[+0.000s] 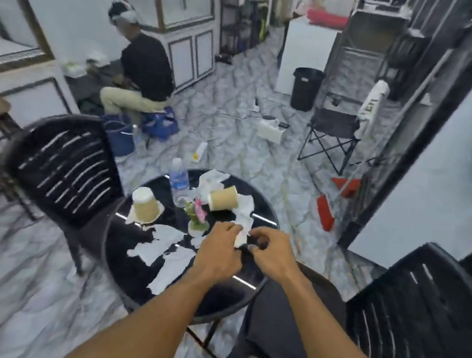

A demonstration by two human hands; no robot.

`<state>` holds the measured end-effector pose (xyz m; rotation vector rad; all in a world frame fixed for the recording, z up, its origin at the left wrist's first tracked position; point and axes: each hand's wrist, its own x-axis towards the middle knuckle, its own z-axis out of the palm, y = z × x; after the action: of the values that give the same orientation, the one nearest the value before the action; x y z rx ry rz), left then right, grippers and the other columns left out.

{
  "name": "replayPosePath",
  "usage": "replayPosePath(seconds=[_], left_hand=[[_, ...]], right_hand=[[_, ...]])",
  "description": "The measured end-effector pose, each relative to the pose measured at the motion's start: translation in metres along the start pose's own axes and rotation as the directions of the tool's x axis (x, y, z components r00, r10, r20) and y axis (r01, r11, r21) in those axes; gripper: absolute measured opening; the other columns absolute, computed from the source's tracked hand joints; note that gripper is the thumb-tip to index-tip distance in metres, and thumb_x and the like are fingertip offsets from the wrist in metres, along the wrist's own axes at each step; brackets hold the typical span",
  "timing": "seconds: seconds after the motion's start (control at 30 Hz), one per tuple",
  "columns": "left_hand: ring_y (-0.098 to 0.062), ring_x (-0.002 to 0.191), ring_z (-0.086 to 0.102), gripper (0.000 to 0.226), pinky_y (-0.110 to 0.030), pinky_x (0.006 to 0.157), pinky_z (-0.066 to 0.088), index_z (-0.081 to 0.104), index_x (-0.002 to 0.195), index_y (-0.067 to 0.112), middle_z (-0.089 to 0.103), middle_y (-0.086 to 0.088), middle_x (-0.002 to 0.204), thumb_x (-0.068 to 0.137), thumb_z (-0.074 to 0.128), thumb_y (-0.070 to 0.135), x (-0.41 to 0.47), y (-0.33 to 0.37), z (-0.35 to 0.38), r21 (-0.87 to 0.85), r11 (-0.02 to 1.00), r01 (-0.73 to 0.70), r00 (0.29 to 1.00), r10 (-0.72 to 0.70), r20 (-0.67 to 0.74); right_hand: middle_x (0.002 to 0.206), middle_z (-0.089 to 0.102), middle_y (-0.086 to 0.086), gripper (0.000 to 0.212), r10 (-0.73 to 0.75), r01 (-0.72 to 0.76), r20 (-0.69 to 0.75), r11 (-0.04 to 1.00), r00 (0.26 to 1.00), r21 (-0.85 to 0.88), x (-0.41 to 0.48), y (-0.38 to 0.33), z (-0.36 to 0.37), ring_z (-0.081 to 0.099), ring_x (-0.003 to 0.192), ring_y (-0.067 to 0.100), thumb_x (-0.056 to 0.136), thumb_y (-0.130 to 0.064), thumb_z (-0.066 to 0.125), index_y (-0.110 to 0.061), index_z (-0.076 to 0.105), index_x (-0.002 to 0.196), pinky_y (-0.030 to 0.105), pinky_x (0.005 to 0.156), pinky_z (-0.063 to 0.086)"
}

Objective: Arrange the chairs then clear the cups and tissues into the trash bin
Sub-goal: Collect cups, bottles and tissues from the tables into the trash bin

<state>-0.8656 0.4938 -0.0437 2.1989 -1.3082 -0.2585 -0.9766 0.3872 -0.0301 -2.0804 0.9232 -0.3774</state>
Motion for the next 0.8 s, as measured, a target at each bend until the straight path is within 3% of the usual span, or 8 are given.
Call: replayPosePath(seconds=[0.13, 0.23, 0.4, 0.53, 0.63, 0.8], left_hand=[[-0.019, 0.124, 0.047, 0.048, -0.030, 0.105, 0.040, 0.057, 0.133, 0.015, 0.056, -0.001, 0.130, 0.085, 0.063, 0.018, 0.016, -0.051, -0.020, 0.025, 0.990, 0.139, 0.983, -0.135, -0.122], [-0.018, 0.105, 0.052, 0.036, -0.039, 0.089, 0.051, 0.064, 0.120, 0.018, 0.061, 0.004, 0.109, 0.084, 0.061, 0.015, 0.035, -0.073, -0.032, -0.020, 0.977, 0.212, 0.952, -0.211, -0.223], [-0.015, 0.095, 0.055, 0.034, -0.028, 0.083, 0.048, 0.065, 0.116, 0.019, 0.060, 0.004, 0.105, 0.082, 0.064, 0.013, 0.070, -0.101, -0.049, -0.096, 0.945, 0.314, 0.886, -0.328, -0.328], [-0.008, 0.112, 0.046, 0.042, -0.018, 0.093, 0.031, 0.061, 0.127, 0.019, 0.060, 0.004, 0.121, 0.086, 0.066, 0.014, 0.078, -0.125, -0.060, -0.095, 0.907, 0.410, 0.845, -0.417, -0.334], [-0.016, 0.128, 0.044, 0.051, -0.025, 0.103, 0.033, 0.055, 0.136, 0.019, 0.056, 0.001, 0.134, 0.086, 0.067, 0.020, 0.092, -0.151, -0.065, -0.085, 0.875, 0.476, 0.824, -0.478, -0.305], [-0.017, 0.137, 0.037, 0.072, -0.027, 0.108, 0.031, 0.042, 0.147, 0.020, 0.048, -0.001, 0.145, 0.083, 0.074, 0.029, 0.134, -0.183, -0.067, -0.166, 0.853, 0.494, 0.819, -0.521, -0.240]], right_hand=[[0.115, 0.064, -0.010, 0.034, -0.065, 0.068, 0.111, 0.997, 0.992, -0.021, 0.045, -0.015, 0.039, 0.058, 0.104, 0.010, 0.083, -0.015, 0.070, -0.022, 0.068, 0.116, 0.021, 0.088, 0.044], [0.121, 0.064, -0.005, 0.036, -0.097, 0.102, 0.162, 0.995, 0.982, -0.024, 0.081, -0.020, 0.051, 0.057, 0.110, 0.012, 0.083, -0.015, 0.069, -0.020, 0.066, 0.119, 0.020, 0.092, 0.040], [0.124, 0.063, -0.001, 0.037, -0.137, 0.149, 0.226, 0.988, 0.965, -0.038, 0.142, -0.032, 0.064, 0.057, 0.114, 0.016, 0.085, -0.012, 0.066, -0.016, 0.065, 0.121, 0.019, 0.090, 0.039], [0.128, 0.062, 0.000, 0.037, -0.126, 0.152, 0.281, 0.986, 0.951, -0.074, 0.180, -0.036, 0.079, 0.055, 0.119, 0.018, 0.085, -0.010, 0.066, -0.018, 0.064, 0.121, 0.026, 0.097, 0.043], [0.132, 0.060, -0.001, 0.041, -0.105, 0.151, 0.300, 0.979, 0.948, -0.134, 0.208, -0.035, 0.094, 0.051, 0.126, 0.017, 0.081, -0.008, 0.065, -0.019, 0.065, 0.120, 0.028, 0.105, 0.039], [0.136, 0.053, 0.000, 0.051, -0.102, 0.191, 0.324, 0.947, 0.941, -0.257, 0.245, -0.028, 0.113, 0.042, 0.132, 0.020, 0.079, -0.010, 0.067, -0.020, 0.059, 0.129, 0.030, 0.108, 0.035]])
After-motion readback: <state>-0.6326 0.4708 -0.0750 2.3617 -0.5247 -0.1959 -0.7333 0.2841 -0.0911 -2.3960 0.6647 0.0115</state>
